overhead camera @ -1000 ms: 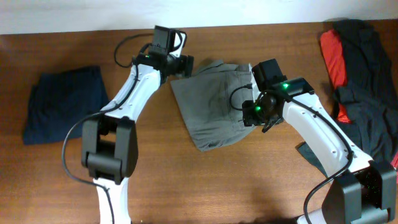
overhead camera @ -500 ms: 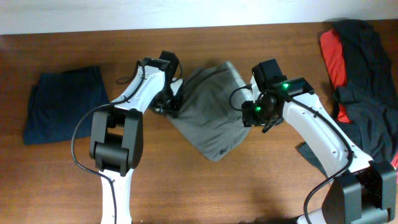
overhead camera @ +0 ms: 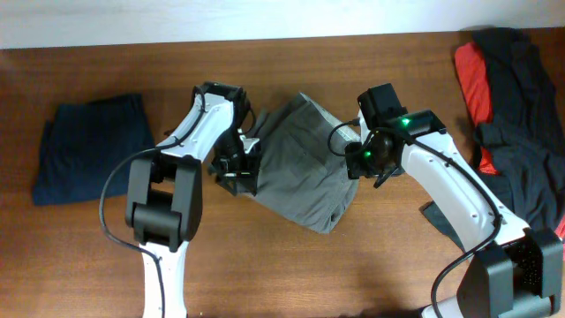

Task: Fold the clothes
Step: 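Release the bundle and lift both grippers away from the shorts, then grasp the folded grey shorts' left edge with the left gripper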

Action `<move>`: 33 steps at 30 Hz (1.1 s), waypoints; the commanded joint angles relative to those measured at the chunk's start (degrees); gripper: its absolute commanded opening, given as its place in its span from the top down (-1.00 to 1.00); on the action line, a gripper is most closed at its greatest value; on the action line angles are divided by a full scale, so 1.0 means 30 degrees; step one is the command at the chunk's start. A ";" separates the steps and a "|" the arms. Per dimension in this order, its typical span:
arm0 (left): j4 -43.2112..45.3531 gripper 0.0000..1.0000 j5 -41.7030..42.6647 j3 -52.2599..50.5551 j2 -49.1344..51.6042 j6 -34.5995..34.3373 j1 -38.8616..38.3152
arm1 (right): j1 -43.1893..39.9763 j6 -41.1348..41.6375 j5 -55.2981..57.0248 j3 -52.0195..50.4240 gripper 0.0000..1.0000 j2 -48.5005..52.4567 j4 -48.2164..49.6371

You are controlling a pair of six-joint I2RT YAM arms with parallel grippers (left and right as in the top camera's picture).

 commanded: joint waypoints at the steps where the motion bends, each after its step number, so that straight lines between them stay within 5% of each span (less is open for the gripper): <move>1: 0.0503 -0.01 0.0430 -0.0073 -0.2608 0.0066 0.0015 | -0.0131 -0.0189 0.0386 0.0328 -0.18 -0.0299 0.0015; 3: 0.1814 -0.06 0.0153 -0.0066 -0.3293 0.0080 0.0029 | -0.0131 -0.0189 0.0386 0.0328 -0.18 -0.0262 0.0015; 7: 0.5450 -0.98 -0.0138 -0.0073 -0.3985 0.2871 -0.0007 | -0.0131 -0.0182 0.0379 0.0321 -0.18 -0.0262 0.0007; 11: 0.7337 -0.98 0.0044 -0.0095 -0.3752 0.6317 0.0036 | -0.0131 -0.0182 0.0372 0.0321 -0.18 -0.0255 0.0007; 26: 1.0768 -0.98 0.0233 -0.0095 -0.0109 0.6215 0.0226 | -0.0131 -0.0175 0.0291 0.0321 -0.18 -0.0255 -0.0007; 30: 1.0754 -0.98 0.2186 -0.0095 0.0954 0.6222 0.0226 | -0.0131 -0.0175 0.0291 0.0321 -0.18 -0.0255 -0.0007; 33: 1.0542 -0.57 0.5195 -0.0095 0.1370 0.6229 0.0117 | -0.0131 -0.0175 0.0291 0.0321 -0.18 -0.0255 -0.0007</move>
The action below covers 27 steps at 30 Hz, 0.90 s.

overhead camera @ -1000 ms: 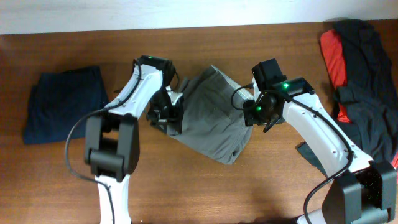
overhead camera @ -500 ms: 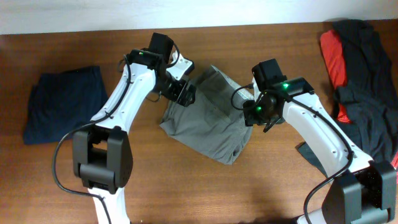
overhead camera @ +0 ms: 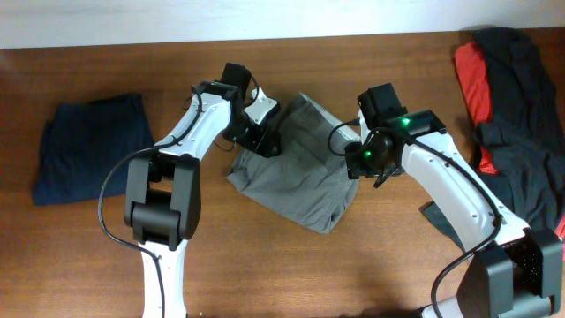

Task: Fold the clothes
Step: 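Grasp the folded grey shorts' left edge with the left gripper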

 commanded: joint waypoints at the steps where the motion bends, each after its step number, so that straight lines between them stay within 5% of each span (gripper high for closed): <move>1: -0.0160 -0.39 0.3723 -0.0073 0.1086 0.0284 -0.0168 | -0.0124 -0.0175 0.0284 0.0321 -0.18 -0.0255 -0.0007; 3: -0.0168 -0.03 0.3847 -0.0007 0.1042 0.0284 -0.0313 | -0.0124 -0.0175 0.0284 0.0321 -0.18 -0.0255 -0.0007; 5: -0.0335 0.61 0.3840 0.0044 0.1042 0.0284 -0.0408 | -0.0124 -0.0175 0.0291 0.0321 -0.18 -0.0255 -0.0015; 8: -0.1341 0.89 0.3825 0.0685 0.1035 0.0291 -0.0270 | -0.0124 -0.0175 0.0284 0.0321 -0.18 -0.0255 -0.0015; 15: -0.4932 0.98 0.2732 0.3512 -0.0430 0.0415 0.1333 | -0.0124 -0.0182 0.0306 0.0321 -0.17 -0.0255 -0.0146; 19: -0.7679 0.98 -0.2273 0.4896 -0.2244 0.0415 0.2987 | -0.0124 -0.0175 0.0299 0.0321 -0.17 -0.0262 -0.0233; 27: -0.8386 0.99 -0.7045 0.5078 -0.5639 0.0423 0.6492 | -0.0124 -0.0182 0.0525 0.0321 -0.18 -0.0255 -0.0532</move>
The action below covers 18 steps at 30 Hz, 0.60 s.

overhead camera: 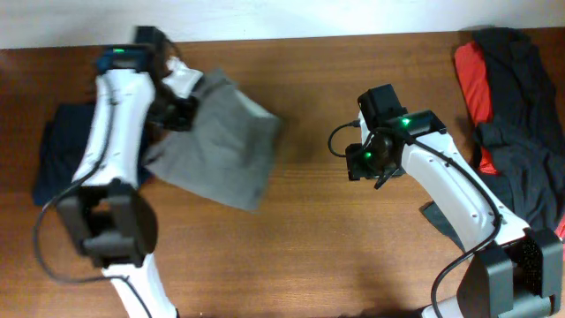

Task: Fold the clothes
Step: 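Grasp the folded grey shorts' left edge with the left gripper, then carry the grey shorts left and place them on the navy garment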

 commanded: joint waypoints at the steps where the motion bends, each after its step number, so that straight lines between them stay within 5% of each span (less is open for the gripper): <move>1: 0.0532 0.99 -0.2521 0.0517 -0.2280 0.0226 0.1778 | -0.0117 -0.0197 0.0532 0.0321 -0.17 -0.0255 -0.0233; 11: 0.4211 0.99 -0.0248 0.0517 -0.3614 0.0248 0.5595 | -0.0117 -0.0189 0.0517 0.0321 -0.17 -0.0262 -0.0153; 18: 0.4248 0.99 -0.0160 0.0510 -0.3614 0.0233 0.6841 | -0.0117 -0.0189 0.0517 0.0321 -0.17 -0.0255 -0.0138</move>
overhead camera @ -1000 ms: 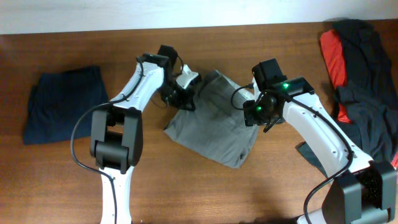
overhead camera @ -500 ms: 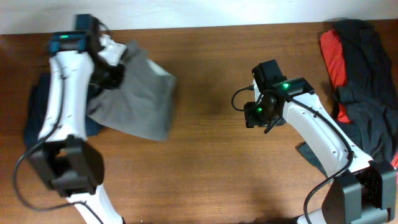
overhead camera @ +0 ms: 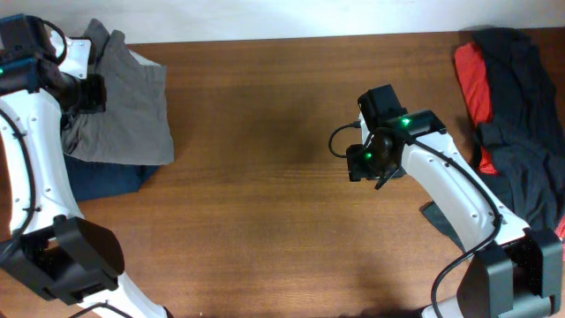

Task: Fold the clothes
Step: 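Carry the grey shorts left and place them on the navy garment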

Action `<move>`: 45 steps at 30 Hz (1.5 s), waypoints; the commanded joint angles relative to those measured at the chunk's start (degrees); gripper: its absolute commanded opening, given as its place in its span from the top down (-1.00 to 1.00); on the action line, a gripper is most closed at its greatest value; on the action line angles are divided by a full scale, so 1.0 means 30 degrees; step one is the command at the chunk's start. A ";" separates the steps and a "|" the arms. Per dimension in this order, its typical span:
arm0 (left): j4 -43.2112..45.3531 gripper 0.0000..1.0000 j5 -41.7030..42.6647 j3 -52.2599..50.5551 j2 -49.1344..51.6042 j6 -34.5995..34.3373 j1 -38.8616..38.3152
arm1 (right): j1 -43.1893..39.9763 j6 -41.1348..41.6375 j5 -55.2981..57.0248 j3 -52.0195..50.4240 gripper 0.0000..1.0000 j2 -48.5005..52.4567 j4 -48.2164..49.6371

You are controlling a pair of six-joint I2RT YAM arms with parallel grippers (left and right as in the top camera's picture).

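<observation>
A folded grey garment sits at the far left of the table, on top of a folded navy garment whose lower edge shows beneath it. My left gripper is at the grey garment's left edge and appears shut on it. My right gripper hangs over bare wood right of centre, far from both garments. Its fingers are hidden under the wrist.
A heap of black and red clothes lies at the right edge of the table. A small dark grey piece of cloth shows beside the right arm. The table's back edge meets a white wall.
My left gripper has moved further left with the grey garment, which now covers most of the navy garment. The right arm has not moved.
The grey garment lay folded at mid-table between both grippers, the navy one alone at the left. My left gripper then sat at the grey garment's upper left edge. Later the garment was left of centre, and now it rests on the navy garment.
</observation>
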 commanded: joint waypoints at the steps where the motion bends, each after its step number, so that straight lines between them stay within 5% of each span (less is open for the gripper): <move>1: 0.0189 0.99 0.0619 0.0474 -0.0670 0.0233 0.1071 | -0.0117 -0.0175 0.0393 0.0321 -0.18 -0.0262 0.0015; 31: 0.1836 0.99 0.0546 0.0437 0.3803 0.0670 0.4736 | -0.0117 -0.0175 0.0379 0.0321 -0.18 -0.0255 -0.0007; 33: 0.1741 0.62 0.0546 0.0430 0.3803 0.0656 0.5107 | -0.0117 -0.0175 0.0379 0.0321 -0.18 -0.0255 0.0000; 34: 0.1625 -0.99 0.0539 0.0437 0.3803 0.0364 0.5421 | -0.0117 -0.0175 0.0379 0.0321 -0.18 -0.0255 0.0000; 39: 0.1064 -0.99 0.1093 0.0896 0.3614 -0.4087 0.6921 | -0.0117 -0.0175 0.0386 0.0321 -0.18 -0.0262 0.0000; 45: 0.0262 -0.99 0.3395 0.1829 0.3351 -0.4131 0.7592 | -0.0117 -0.0175 0.0379 0.0321 -0.19 -0.0255 0.0168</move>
